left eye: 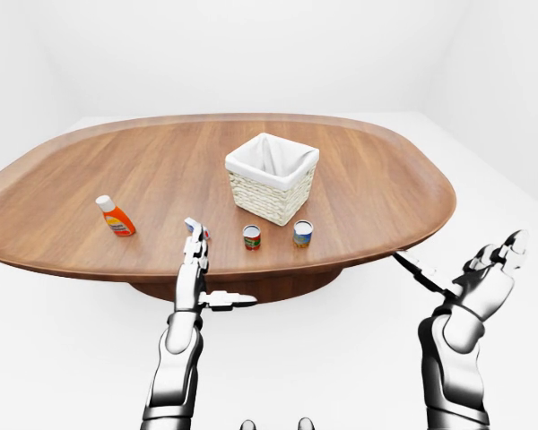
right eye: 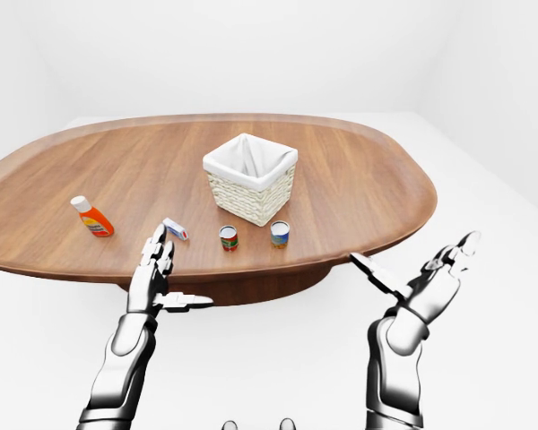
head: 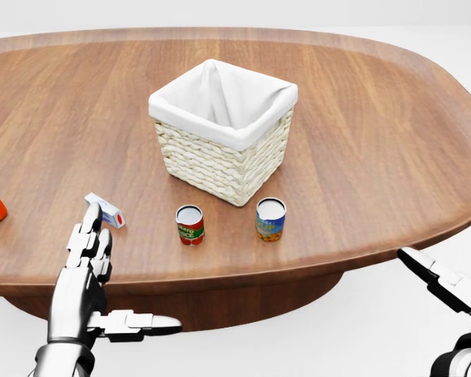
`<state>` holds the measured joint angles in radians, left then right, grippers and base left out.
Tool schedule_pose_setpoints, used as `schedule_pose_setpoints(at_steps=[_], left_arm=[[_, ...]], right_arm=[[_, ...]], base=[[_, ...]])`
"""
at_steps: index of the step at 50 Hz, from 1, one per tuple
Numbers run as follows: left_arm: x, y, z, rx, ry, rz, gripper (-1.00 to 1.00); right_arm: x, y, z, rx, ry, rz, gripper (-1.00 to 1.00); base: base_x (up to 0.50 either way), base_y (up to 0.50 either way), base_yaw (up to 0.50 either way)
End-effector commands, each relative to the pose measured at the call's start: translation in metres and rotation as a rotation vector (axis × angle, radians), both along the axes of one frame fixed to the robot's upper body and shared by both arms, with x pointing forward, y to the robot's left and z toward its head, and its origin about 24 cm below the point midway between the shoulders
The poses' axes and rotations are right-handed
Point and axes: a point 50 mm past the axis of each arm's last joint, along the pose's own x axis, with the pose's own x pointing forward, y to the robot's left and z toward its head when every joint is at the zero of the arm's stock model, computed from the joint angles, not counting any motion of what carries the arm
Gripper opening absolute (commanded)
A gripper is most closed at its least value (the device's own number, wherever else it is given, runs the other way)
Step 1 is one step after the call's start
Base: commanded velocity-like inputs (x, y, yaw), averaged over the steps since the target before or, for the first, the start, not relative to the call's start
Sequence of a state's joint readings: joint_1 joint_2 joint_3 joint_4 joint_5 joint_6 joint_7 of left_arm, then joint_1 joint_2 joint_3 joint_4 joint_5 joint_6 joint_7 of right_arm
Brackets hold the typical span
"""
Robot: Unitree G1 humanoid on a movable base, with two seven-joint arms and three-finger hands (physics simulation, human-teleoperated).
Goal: Pick up the alphabet soup and the cream cheese box, and put them in the basket.
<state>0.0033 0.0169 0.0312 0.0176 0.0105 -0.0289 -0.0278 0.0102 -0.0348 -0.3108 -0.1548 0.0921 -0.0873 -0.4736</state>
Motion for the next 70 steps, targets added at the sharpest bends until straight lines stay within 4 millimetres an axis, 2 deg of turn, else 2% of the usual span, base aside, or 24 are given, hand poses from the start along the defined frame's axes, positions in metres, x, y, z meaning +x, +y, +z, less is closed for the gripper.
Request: schedule_pose_setpoints(at_steps=[1, 16, 24, 70], left_arm=[[0.0, 0.001, -0.002, 0.0, 0.012, 0.01, 1.0], [-0.001, 0.001, -0.001, -0.001, 0.011, 0.011, 1.0], [0.001, 0.001, -0.002, 0.001, 0.005, 0.011, 1.0], [-0.001, 0.0, 0.0, -0.002, 0.004, 0.006, 1.0]], right_arm=[[-0.028, -0.035, 0.016, 0.011, -0.083, -0.191, 1.0], [-0.031, -0.038, 0.019, -0.029, -0.077, -0.212, 1.0], [-0.042, -0.043, 0.027, -0.105, -0.077, -0.273, 1.0], [-0.037, -0.045, 0.021, -0.075, -0.062, -0.258, 1.0]], base=[[0.0, 0.0, 0.0], [0.0, 0.0, 0.0], [0.0, 0.0, 0.0], [0.0, 0.0, 0.0]])
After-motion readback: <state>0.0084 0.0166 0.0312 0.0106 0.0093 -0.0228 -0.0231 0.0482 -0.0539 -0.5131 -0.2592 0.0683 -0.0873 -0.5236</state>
